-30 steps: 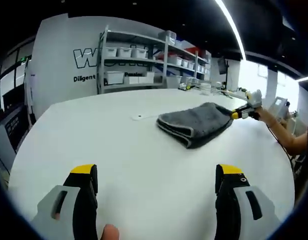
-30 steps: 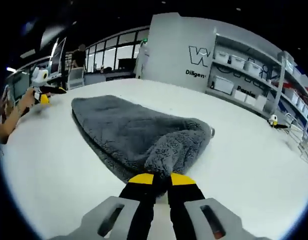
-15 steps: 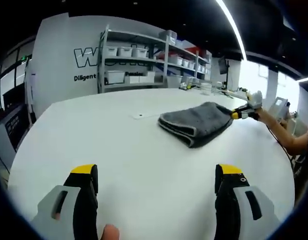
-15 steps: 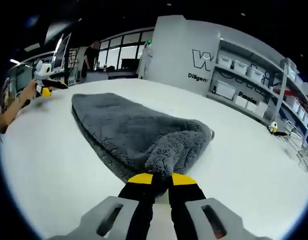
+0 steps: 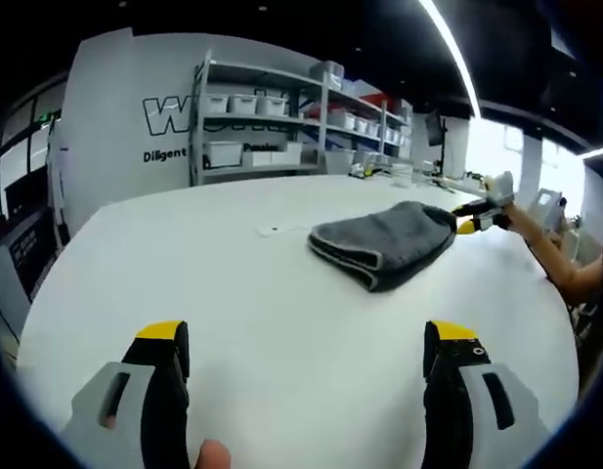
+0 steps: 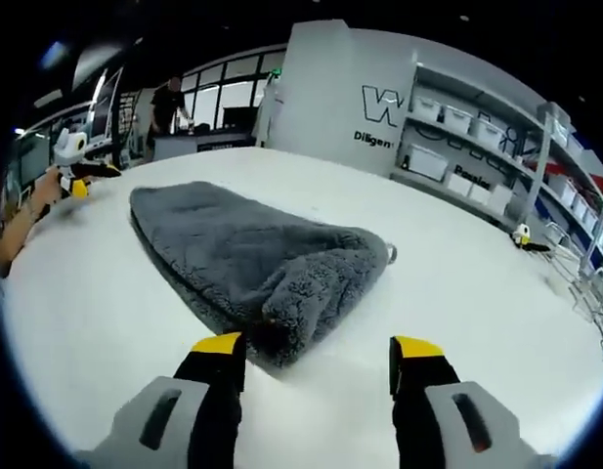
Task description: Open the folded towel by lifting each exposed corner and separating the folded layers until the towel lies flat within the target outline without major curled edges
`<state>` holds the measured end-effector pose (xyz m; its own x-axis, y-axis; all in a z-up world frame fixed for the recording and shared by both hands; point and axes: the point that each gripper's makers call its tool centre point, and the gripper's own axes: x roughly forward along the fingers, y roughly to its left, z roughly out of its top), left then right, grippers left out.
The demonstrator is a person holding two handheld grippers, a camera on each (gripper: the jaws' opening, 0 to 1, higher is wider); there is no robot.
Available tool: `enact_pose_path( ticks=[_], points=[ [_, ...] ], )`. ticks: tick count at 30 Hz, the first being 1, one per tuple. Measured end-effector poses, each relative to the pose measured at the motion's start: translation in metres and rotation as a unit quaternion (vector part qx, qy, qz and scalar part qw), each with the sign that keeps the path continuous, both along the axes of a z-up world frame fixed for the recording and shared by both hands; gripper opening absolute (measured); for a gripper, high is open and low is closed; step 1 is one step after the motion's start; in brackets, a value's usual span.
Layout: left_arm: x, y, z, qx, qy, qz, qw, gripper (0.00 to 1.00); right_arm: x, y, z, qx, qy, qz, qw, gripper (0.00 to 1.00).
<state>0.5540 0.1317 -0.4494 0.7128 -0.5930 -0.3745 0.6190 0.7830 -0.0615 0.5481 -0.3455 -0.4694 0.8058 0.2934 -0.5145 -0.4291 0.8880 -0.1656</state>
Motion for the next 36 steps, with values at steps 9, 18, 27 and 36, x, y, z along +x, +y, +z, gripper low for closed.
enact_pose_path(
  ticks=[9,18,27,36],
  points=[
    [-0.003,-0.004,0.005,-0.001,-0.009,-0.005,0.9999,0.99,-0.010,-0.012,-0.007,0.020,0.046,-0.038,0.9980,0.99],
    [-0.006,-0.005,0.009,-0.006,-0.013,-0.009,0.9999,0.99,-0.015,-0.011,-0.008,0.018,0.056,-0.035,0.9976,0.99],
    [-0.006,-0.005,0.012,-0.003,-0.016,-0.009,0.9998,0.99,-0.019,-0.009,-0.007,-0.009,0.062,-0.022,0.9978,0.99],
    [-0.008,-0.008,0.015,-0.009,-0.018,-0.015,0.9997,0.99,-0.019,0.026,0.023,0.000,0.023,0.038,0.9990,0.99]
  ],
)
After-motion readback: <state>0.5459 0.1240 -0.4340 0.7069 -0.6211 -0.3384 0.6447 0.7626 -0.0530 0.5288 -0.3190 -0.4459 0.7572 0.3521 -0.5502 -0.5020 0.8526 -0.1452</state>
